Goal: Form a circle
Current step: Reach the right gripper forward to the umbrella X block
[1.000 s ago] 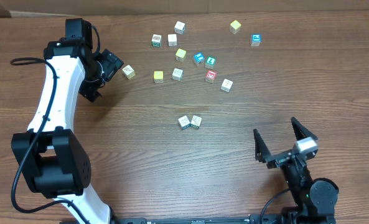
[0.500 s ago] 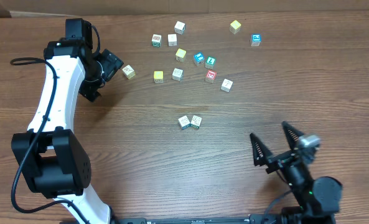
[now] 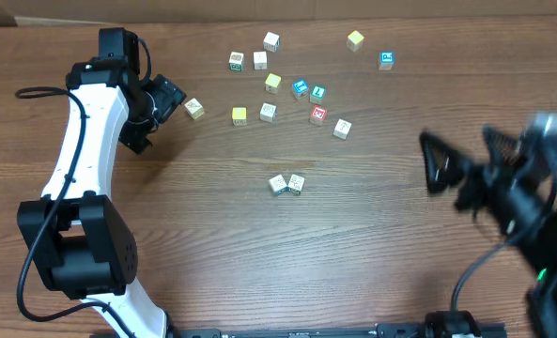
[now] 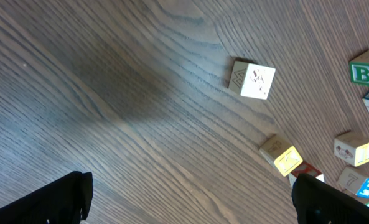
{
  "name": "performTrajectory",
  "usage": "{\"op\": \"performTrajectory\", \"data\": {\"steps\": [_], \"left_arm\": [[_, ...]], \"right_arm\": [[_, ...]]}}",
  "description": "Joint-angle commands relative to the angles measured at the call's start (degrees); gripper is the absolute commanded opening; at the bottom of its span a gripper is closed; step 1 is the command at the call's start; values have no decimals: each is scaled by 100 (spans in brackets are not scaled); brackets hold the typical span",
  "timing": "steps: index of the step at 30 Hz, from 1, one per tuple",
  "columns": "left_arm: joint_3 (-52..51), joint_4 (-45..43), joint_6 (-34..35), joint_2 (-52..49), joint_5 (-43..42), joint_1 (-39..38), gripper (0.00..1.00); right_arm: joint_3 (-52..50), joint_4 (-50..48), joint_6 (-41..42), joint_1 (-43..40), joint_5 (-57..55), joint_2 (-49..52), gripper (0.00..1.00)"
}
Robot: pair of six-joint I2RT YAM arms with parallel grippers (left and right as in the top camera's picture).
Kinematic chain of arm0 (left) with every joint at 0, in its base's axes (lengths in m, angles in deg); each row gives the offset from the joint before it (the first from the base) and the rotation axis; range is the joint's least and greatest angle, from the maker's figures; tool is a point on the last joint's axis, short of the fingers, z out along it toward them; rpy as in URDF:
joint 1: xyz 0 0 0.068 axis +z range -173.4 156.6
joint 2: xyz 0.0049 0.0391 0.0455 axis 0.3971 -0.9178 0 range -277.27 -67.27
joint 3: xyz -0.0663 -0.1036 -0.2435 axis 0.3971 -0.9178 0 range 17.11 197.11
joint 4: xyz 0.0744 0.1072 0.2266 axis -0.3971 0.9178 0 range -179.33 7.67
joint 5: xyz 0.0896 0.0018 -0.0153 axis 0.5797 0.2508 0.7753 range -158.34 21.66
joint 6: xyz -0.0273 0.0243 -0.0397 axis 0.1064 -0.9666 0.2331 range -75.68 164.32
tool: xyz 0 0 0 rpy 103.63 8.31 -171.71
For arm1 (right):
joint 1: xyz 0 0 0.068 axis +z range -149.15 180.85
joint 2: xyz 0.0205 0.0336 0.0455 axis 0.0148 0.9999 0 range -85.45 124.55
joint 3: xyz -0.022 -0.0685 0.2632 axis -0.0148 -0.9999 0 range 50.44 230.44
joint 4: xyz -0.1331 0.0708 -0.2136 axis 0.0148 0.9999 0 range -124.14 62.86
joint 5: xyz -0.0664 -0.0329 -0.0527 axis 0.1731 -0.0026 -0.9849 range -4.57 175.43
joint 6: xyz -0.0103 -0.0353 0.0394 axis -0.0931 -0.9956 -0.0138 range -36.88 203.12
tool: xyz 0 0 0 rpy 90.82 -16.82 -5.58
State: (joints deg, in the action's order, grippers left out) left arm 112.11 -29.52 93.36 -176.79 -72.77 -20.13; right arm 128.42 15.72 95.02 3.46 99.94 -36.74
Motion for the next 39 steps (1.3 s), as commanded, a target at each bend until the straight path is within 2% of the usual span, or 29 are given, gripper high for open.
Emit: {"op": "performTrajectory", "data": {"steps": [1,7,11,24,27,31,39], "left_arm": [[39,-7,-146,55,39,4,100],[39,-4,-146,55,39,4,100],[39,-7,-146,55,37,4,100],[39,-4,-146,55,39,-2,100],[39,-4,-146,55,39,-2,100],[39,-7,-146,55,37,-2,100],[39,-4,-146,55,39,-2,100]], "right_arm": [[1508,682,-37,-7,-96,1143,100],[3923,2299,-33,-7,-24,3189,100],[4690,2964,-35,-7,13,4227,100],[4677,3316,236,-4,42,6105,100],[4618,3316,647,0,31,6356,85],[4579,3298,997,133,-267,6717,72],[4577,3235,1539,728,-1182,7497,76]]}}
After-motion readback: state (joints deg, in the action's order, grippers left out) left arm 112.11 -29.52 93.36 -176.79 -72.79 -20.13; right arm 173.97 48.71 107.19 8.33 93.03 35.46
